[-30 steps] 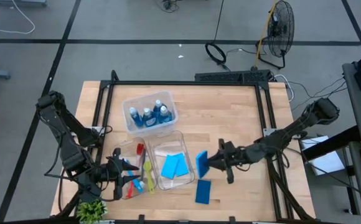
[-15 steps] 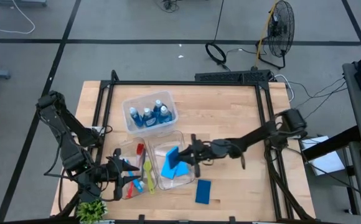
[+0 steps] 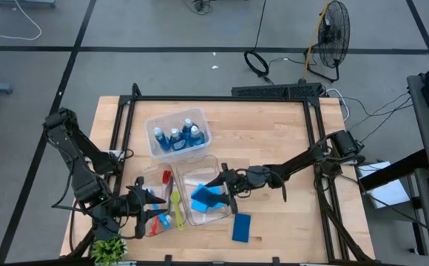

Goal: Pick & Place Kitchen Sink Supplies
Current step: Put the blue sponge wipe into the right transparent bin

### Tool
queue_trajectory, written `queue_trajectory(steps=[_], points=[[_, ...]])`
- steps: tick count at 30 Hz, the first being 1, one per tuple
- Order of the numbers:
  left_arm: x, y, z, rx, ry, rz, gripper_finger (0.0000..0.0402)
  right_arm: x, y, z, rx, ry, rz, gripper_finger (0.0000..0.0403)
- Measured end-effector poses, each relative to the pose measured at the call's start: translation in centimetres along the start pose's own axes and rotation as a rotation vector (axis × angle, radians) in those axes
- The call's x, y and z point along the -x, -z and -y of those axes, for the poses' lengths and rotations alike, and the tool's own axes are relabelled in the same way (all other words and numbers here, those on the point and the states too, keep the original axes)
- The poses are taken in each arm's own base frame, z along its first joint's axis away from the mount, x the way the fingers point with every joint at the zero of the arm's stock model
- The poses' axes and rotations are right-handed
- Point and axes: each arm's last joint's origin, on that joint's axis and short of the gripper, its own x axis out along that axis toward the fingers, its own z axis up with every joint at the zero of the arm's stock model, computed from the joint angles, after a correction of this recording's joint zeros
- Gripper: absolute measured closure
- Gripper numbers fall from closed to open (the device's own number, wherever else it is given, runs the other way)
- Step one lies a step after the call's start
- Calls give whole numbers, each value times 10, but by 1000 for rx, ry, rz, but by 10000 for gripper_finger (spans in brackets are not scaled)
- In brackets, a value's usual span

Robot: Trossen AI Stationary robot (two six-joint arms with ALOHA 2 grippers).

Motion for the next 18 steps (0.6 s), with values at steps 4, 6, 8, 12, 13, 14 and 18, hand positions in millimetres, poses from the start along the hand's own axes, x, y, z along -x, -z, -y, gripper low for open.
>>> queue_trajectory(steps=[4, 6, 8, 12, 13, 14, 18], points=[[0, 0, 0, 0, 0, 0, 270, 0, 0, 0, 10, 0, 0, 151], [0, 0, 0, 0, 0, 0, 270, 0, 0, 0, 13, 0, 1, 143], [0, 0, 0, 0, 0, 0, 270, 0, 0, 0, 13, 0, 0, 138], [0, 0, 0, 0, 0, 0, 270, 0, 0, -2, 13, -4, -1, 136], [0, 0, 0, 0, 0, 0, 270, 0, 1, -4, 13, -9, -2, 137], [0, 0, 0, 0, 0, 0, 270, 0, 1, -7, 14, -17, -1, 138], [0, 0, 0, 0, 0, 0, 270, -1, -3, -51, 100, -117, -42, 139]])
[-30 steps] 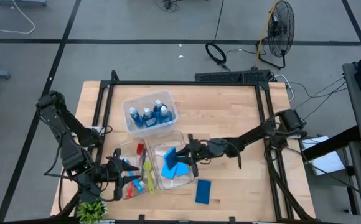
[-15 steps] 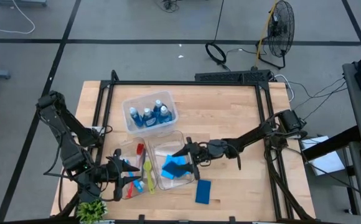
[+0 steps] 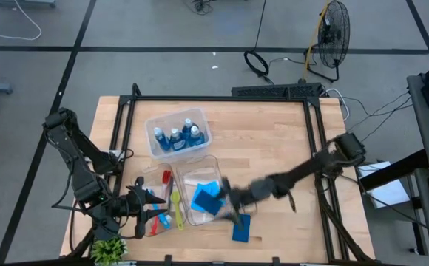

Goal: Pick & Place Kitchen Sink Supplies
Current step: Put the blue sponge wipe into the right transparent bin

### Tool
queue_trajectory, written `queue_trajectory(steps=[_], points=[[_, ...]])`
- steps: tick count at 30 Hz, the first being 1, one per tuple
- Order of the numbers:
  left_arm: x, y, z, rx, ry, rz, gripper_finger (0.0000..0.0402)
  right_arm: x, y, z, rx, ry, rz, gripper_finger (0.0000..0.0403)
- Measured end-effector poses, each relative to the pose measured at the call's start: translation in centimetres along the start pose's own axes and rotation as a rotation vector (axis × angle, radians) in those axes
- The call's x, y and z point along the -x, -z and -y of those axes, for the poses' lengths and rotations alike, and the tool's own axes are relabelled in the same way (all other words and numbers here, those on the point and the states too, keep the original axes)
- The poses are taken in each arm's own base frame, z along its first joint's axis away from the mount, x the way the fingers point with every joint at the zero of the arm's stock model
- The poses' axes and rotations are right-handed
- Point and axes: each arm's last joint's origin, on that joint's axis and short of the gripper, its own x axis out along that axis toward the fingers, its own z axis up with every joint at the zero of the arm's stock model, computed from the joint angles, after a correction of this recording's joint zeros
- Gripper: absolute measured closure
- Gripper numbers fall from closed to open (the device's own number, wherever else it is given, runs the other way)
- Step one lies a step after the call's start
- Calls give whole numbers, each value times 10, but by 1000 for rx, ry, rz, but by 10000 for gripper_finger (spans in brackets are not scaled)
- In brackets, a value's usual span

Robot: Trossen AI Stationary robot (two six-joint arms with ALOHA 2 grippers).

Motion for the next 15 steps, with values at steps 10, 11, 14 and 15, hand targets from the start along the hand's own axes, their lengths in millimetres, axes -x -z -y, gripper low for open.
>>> queue_trajectory(steps=[10, 11, 14, 15], points=[[0, 0, 0, -1, -1, 0, 270, 1, 18, -108, 214, 200, -561, 140], [0, 0, 0, 0, 0, 0, 270, 5, 23, -112, 181, 213, -582, 140], [0, 0, 0, 0, 0, 0, 270, 13, 32, -119, 52, 245, -581, 140], [0, 0, 0, 0, 0, 0, 270, 16, 38, -119, 26, 257, -592, 141]])
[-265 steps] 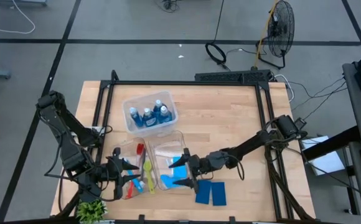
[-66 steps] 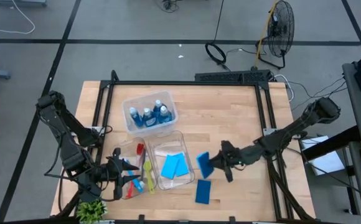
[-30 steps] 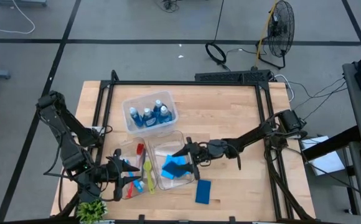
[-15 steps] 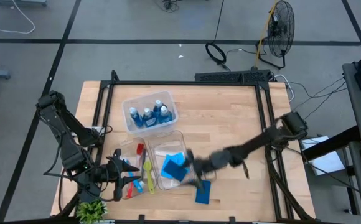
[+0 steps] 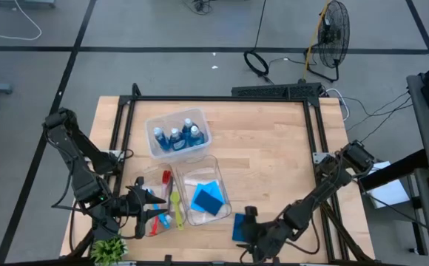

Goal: Pick & Place Kitchen Sink Supplies
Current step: Put the blue sponge wipe into the right transparent bin

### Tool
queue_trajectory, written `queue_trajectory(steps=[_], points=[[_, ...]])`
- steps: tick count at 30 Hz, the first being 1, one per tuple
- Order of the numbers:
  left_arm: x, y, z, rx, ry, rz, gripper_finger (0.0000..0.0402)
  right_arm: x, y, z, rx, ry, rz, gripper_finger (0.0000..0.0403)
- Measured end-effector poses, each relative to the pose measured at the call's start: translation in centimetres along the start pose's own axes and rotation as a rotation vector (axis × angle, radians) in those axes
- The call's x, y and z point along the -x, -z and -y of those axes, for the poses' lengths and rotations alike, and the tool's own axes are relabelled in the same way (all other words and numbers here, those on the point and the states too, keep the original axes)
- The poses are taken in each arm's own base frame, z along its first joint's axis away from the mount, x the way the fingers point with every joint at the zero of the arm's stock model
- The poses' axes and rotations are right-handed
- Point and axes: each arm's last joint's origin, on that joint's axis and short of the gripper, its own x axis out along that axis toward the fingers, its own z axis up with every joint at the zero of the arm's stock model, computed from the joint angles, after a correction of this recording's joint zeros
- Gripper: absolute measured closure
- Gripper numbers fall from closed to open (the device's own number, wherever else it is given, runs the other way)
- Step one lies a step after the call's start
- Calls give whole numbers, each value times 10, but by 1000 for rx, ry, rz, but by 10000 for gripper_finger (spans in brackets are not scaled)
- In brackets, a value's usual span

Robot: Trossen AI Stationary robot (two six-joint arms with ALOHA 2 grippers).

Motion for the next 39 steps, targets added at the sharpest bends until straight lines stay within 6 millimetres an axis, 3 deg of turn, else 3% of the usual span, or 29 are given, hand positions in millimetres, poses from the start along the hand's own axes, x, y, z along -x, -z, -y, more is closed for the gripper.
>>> queue_trajectory(steps=[8, 14, 28, 39], points=[[0, 0, 0, 0, 0, 0, 270, -9, 51, 19, -126, 28, -65, 162], [0, 0, 0, 0, 0, 0, 270, -11, 72, 33, -206, 46, -106, 176], [0, 0, 0, 0, 0, 0, 270, -12, 91, 73, -247, 258, -263, 203], [0, 0, 0, 0, 0, 0, 270, 27, 86, 90, -300, 409, -407, 204]])
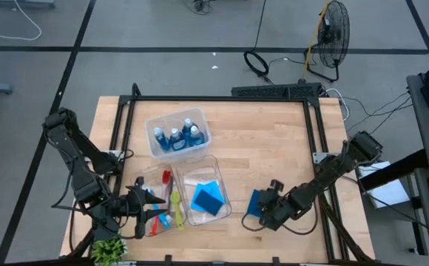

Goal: Pick & Place Kitchen Sink Supplies
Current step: Put the blue sponge wipe into the right transparent bin

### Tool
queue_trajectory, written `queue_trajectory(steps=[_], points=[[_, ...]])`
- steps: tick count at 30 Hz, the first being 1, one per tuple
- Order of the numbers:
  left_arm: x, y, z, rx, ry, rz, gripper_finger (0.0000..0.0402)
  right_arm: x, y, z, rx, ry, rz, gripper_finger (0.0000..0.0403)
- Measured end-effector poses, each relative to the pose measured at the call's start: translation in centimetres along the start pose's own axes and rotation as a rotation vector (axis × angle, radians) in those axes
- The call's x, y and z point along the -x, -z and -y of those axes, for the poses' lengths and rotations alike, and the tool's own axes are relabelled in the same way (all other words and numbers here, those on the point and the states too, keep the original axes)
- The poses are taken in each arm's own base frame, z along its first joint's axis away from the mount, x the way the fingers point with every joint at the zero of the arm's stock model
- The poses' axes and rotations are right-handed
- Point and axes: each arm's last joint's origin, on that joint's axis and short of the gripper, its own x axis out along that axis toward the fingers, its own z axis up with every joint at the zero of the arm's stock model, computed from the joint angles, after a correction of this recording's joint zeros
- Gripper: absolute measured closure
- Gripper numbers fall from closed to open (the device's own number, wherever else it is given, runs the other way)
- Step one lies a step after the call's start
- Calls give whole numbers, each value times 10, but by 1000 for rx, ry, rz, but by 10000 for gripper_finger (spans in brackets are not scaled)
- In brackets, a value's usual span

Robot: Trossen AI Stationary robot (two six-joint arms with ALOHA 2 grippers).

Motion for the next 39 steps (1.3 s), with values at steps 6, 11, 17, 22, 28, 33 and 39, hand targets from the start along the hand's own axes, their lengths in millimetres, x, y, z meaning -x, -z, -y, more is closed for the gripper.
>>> queue_trajectory(steps=[6, 11, 17, 22, 28, 33, 39], points=[[0, 0, 0, 0, 0, 0, 270, 21, -11, 6, -27, -20, 133, 173], [0, 0, 0, 0, 0, 0, 270, 41, -21, 10, 44, -63, 234, 128], [0, 0, 0, 0, 0, 0, 270, 40, -29, 20, -6, -64, 187, 95], [0, 0, 0, 0, 0, 0, 270, 26, -32, 26, -171, -214, 61, 97], [0, 0, 0, 0, 0, 0, 270, 19, -29, 13, -136, -632, 129, 113], [0, 0, 0, 0, 0, 0, 270, 9, -11, 21, -178, -588, 10, 128], [0, 0, 0, 0, 0, 0, 270, 11, 0, 21, -234, -631, -209, 150]])
